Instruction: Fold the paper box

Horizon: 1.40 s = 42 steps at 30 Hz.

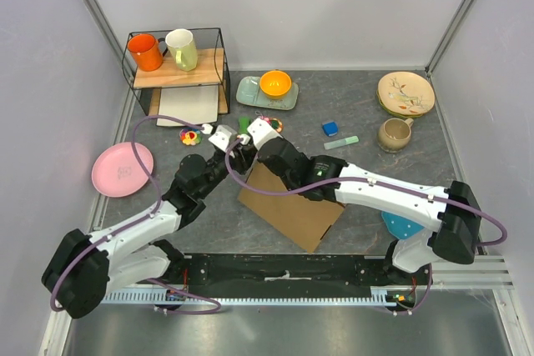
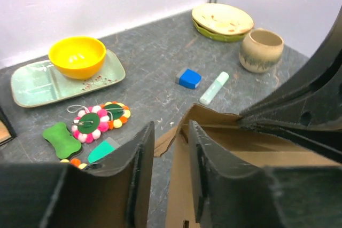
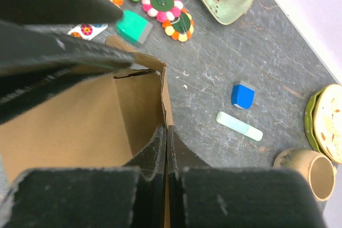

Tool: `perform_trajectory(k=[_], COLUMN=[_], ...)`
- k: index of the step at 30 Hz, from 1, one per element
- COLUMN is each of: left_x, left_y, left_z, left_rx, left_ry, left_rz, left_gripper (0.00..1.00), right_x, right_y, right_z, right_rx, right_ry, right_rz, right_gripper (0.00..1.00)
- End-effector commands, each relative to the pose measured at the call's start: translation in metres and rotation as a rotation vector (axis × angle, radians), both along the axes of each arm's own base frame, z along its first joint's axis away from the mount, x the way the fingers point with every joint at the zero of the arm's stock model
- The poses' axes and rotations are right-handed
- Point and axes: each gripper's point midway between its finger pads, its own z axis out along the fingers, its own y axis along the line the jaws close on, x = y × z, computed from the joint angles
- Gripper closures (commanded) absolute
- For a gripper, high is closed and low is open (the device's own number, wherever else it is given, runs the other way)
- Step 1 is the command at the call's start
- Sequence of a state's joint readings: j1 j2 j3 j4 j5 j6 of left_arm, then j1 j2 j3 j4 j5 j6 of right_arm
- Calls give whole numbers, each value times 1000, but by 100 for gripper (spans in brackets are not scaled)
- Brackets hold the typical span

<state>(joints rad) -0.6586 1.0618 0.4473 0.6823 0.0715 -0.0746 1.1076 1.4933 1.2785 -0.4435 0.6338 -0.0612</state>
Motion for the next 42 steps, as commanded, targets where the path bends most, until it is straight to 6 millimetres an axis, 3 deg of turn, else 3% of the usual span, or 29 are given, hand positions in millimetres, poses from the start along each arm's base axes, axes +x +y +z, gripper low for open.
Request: perform_trajectory(k=[1,4,8,9,14,20,31,38,42], left_x=[5,0,-16,-27,-52,-62,-46,-34,-32], left_y=[25,32,16,4,-21,-32,-25,-21,-21], left_z=[33,37,37,33,-3,-43,-87,-95,-95], left_rx=[-121,-147,-196,-225,-312,-282,-252,-239,-241], left_ry=[-26,0,71,118,297,400,463,437,446], left_rz=[145,160,44,-40,-185,-187,-52,7,16], left_gripper=[58,55,60,62,73,75,73,69,68], right_x=[8,7,6,6,2,-4,-20,-28,-26], right_y=[-12,-18,-24,-24,-21,-16,2,2,-5], right_z=[21,31,34,36,41,58,81,85,75], right_rx=[44,56,42,49,63,110,217,236,183], right_ry=[-85,-114,-139,-143,-139,-126,-65,-38,-39], right_rz=[-67,-77,-76,-76,-57,-11,95,127,112], right_gripper=[100,100,100,100,100,100,100,100,100])
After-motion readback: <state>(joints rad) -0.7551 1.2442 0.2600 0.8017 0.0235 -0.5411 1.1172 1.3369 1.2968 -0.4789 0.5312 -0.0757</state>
